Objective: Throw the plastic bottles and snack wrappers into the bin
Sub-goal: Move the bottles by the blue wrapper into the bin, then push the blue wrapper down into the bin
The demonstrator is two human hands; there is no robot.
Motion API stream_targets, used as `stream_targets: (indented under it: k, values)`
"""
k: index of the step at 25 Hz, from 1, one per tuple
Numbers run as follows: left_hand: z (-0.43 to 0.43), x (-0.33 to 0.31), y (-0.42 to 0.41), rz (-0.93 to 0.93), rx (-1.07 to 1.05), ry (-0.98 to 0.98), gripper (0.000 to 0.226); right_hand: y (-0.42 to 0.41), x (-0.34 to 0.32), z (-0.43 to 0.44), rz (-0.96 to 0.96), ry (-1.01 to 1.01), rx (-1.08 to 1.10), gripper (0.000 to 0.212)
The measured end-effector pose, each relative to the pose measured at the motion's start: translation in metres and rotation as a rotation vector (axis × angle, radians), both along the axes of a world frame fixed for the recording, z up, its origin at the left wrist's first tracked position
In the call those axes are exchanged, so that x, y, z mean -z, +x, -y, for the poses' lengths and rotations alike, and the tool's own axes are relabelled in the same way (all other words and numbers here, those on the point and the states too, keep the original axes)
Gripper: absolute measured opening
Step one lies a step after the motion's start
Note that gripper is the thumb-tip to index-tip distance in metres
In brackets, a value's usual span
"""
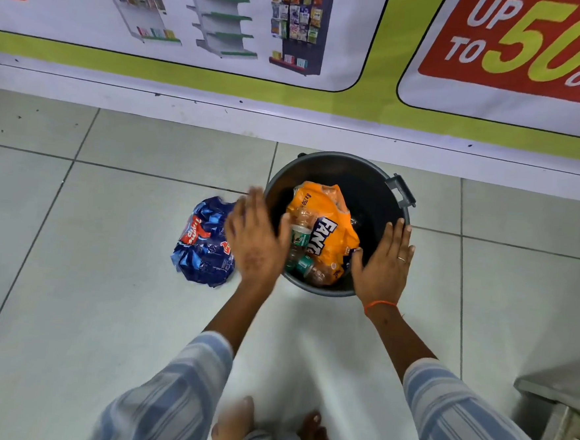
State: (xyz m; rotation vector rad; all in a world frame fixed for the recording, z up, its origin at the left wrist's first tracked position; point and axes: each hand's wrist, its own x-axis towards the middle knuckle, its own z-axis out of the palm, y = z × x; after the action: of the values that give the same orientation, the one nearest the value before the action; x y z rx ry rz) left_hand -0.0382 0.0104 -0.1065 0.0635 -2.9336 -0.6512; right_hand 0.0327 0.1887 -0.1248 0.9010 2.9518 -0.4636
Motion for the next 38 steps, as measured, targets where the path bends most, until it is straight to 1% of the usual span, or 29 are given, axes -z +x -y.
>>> stream_targets:
  k: [1,2,3,5,7,9,11,15,17,20,22,23,25,26,28,30,31,33,34,36,38]
  values:
    - [0.020,0.014,0.006,-0.013,-0.071,0.035,0.063,0.000,0.001,0.000,-0.006,0.006,-0.003,0.074]
    - [0.040,0.030,0.012,0.051,-0.113,0.050,0.063,0.000,0.001,0.000,-0.015,0.008,0.001,0.075]
    - [0.059,0.050,0.017,0.168,-0.120,0.029,0.064,0.000,0.001,0.000,-0.027,0.009,0.007,0.076]
    - [0.088,0.097,0.025,0.401,-0.047,-0.085,0.068,0.000,0.005,0.001,-0.058,0.021,0.011,0.076]
    - [0.103,0.140,0.022,0.552,0.049,-0.181,0.070,0.000,0.010,0.000,-0.115,0.024,0.010,0.076]
    - [0.107,0.172,0.012,0.645,0.105,-0.220,0.073,0.002,0.016,-0.002,-0.179,0.022,0.003,0.076]
    - [0.110,0.197,0.002,0.698,0.114,-0.250,0.076,0.003,0.017,-0.003,-0.233,0.016,-0.012,0.075]
    - [0.121,0.225,-0.001,0.790,0.005,-0.151,0.076,0.002,0.024,-0.004,-0.283,0.014,-0.019,0.075]
    - [0.125,0.217,0.002,0.770,-0.043,-0.119,0.075,0.002,0.023,-0.005,-0.264,0.017,-0.030,0.076]
    - [0.121,0.175,-0.006,0.707,-0.119,-0.038,0.071,0.001,0.021,-0.005,-0.192,0.040,-0.031,0.077]
    - [0.109,0.128,-0.019,0.631,-0.199,0.079,0.068,0.001,0.017,-0.005,-0.135,0.060,-0.030,0.078]
    - [0.101,0.101,-0.025,0.568,-0.233,0.136,0.069,0.001,0.016,-0.004,-0.107,0.063,-0.033,0.078]
    - [0.084,0.042,-0.032,0.406,-0.237,0.193,0.072,0.000,0.010,-0.004,-0.054,0.044,-0.040,0.077]
    - [0.073,0.012,-0.030,0.319,-0.207,0.216,0.072,0.000,0.007,-0.003,-0.035,0.034,-0.043,0.076]
    - [0.046,-0.037,-0.013,0.187,-0.081,0.289,0.063,0.000,0.005,-0.003,-0.005,0.018,-0.042,0.075]
    - [0.016,-0.067,0.016,0.131,0.072,0.353,0.053,0.000,0.000,-0.003,0.030,0.011,-0.045,0.075]
    - [0.002,-0.071,0.031,0.113,0.152,0.345,0.053,0.000,-0.003,-0.003,0.042,0.009,-0.051,0.074]
    - [-0.025,-0.064,0.052,0.143,0.354,0.163,0.067,0.000,-0.005,-0.002,0.026,-0.009,-0.043,0.069]
    - [-0.036,-0.050,0.056,0.226,0.437,0.066,0.072,-0.001,-0.006,-0.001,-0.003,-0.027,-0.032,0.065]
    - [-0.051,-0.030,0.056,0.454,0.483,-0.090,0.076,-0.002,-0.007,-0.001,-0.061,-0.078,-0.004,0.060]
    - [-0.064,-0.012,0.050,0.617,0.512,-0.177,0.077,-0.002,-0.004,0.000,-0.090,-0.095,0.016,0.059]
